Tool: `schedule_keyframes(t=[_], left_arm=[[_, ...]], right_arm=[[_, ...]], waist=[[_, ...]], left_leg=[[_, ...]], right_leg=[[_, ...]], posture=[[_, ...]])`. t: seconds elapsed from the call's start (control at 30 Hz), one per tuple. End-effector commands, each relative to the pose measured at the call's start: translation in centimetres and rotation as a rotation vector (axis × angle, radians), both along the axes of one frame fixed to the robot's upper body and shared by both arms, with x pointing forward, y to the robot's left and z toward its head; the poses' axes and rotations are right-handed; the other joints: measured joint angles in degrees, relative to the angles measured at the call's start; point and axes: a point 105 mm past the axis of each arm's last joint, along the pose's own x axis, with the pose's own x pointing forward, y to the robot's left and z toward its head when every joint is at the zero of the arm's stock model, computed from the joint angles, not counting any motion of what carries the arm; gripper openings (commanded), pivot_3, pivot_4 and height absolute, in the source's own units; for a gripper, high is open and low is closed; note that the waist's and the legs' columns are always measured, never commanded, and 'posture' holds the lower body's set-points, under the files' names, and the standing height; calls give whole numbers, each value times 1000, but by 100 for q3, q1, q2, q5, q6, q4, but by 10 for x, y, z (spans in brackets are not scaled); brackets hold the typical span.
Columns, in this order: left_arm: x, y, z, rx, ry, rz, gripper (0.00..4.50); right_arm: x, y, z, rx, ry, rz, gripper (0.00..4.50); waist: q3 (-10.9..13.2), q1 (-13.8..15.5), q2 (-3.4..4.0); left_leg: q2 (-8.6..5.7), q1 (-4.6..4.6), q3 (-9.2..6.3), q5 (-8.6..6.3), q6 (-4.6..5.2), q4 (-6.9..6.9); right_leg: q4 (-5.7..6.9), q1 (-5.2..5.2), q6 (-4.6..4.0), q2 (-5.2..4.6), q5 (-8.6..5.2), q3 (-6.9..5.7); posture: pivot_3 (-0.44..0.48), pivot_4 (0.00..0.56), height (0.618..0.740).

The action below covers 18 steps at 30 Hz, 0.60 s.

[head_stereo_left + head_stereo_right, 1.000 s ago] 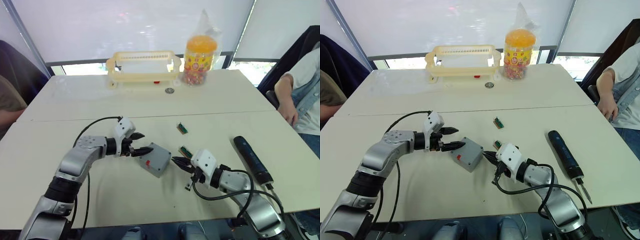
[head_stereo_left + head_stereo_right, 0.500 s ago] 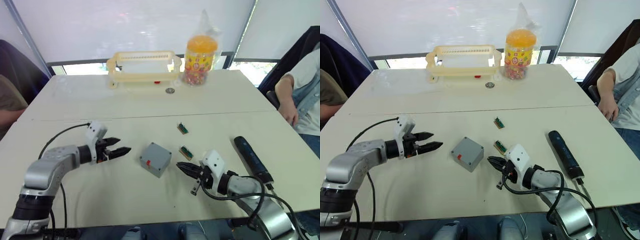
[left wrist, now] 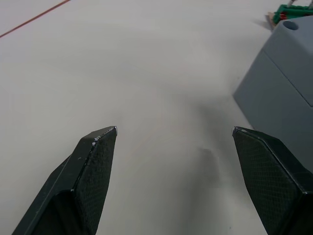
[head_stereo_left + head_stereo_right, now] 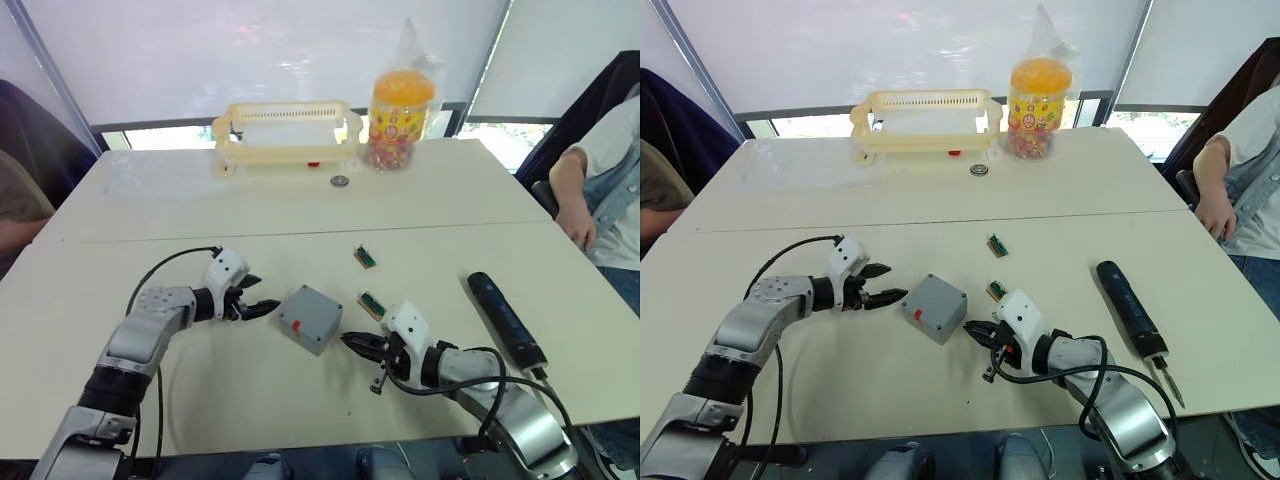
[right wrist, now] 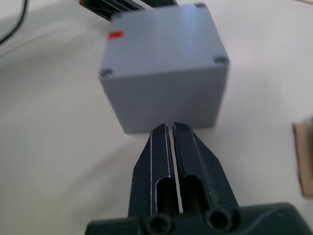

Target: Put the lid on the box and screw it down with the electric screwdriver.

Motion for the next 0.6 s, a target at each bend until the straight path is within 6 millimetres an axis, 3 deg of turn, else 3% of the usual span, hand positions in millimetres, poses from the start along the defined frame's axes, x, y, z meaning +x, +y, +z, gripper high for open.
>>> schedule_keyframes(t=[0.03,0.6], left_arm=[[-6,-10,8,-11,-29,-50,3870],[-49,-30,-2,-48,61,-118,3870]], right_arm=[[2,8,6,16,-37,21,67],[20,18,0,2,-44,117,67]], waist=[[0,1,0],[0,7,1]], left_leg=[[1,1,0,0,0,0],[2,1,-1,0,0,0]], right_leg=[[1,0,0,1,0,0],[1,0,0,1,0,1]], posture=[[0,150,740],[0,150,740]])
